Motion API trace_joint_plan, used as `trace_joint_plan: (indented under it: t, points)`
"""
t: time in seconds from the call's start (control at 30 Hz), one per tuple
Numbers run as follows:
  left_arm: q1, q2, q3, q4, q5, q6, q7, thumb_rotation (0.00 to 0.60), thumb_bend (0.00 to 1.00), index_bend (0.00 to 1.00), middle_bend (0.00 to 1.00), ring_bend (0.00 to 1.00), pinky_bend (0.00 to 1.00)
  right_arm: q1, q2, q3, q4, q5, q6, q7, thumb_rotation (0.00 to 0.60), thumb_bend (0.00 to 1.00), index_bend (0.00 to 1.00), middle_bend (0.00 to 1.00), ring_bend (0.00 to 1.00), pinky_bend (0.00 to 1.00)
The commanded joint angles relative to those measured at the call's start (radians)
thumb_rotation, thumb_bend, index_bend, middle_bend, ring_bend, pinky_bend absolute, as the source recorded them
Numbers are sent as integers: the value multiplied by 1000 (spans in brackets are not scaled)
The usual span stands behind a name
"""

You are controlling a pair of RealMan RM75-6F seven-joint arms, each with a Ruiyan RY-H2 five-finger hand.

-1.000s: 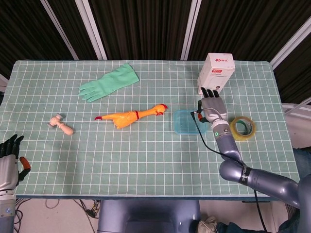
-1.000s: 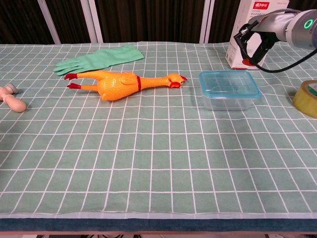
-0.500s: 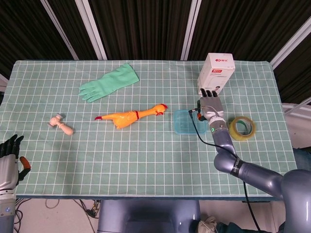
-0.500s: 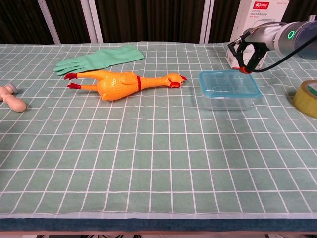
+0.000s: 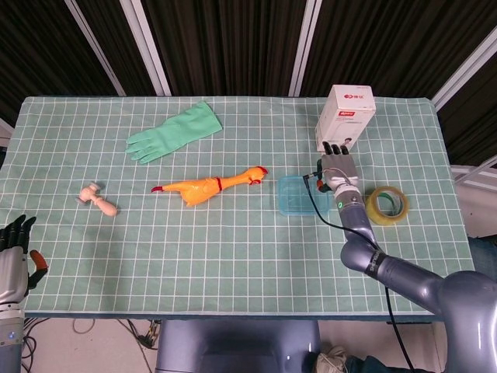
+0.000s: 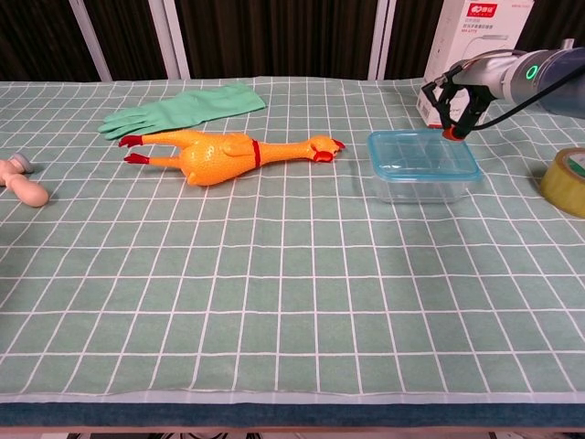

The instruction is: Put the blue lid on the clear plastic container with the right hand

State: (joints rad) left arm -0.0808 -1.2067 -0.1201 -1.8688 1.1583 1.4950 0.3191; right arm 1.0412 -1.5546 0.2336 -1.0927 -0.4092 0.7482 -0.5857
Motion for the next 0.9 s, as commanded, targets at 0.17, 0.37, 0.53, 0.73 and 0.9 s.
trace_joint_plan:
  t: [0.17,0.37,0.53,0.73,0.9]
  points:
    - [0,-1,0,1,-2,0,1,600,792,93,0,0,0,-2,-8,-2,20,-2,-12,7,600,521,656,0,0,0]
    - [-1,-1,1,2,-5,-1,2,600,792,93,0,0,0,-7,-17,-9,30,-2,-27,14,600,521,656,0,0,0]
    - [-1,-1,0,2,-6,0,2,600,792,93,0,0,0,-4,-30,-18,53,6,-46,8,600,522,656,0,0,0]
    - [-1,0,0,2,-6,0,-1,600,792,93,0,0,0,-2,-35,-26,53,8,-65,9,600,520,656,0,0,0]
    - [-1,0,1,2,-5,0,-2,600,792,93,0,0,0,-2,-36,-33,35,-2,-62,9,600,521,655,0,0,0]
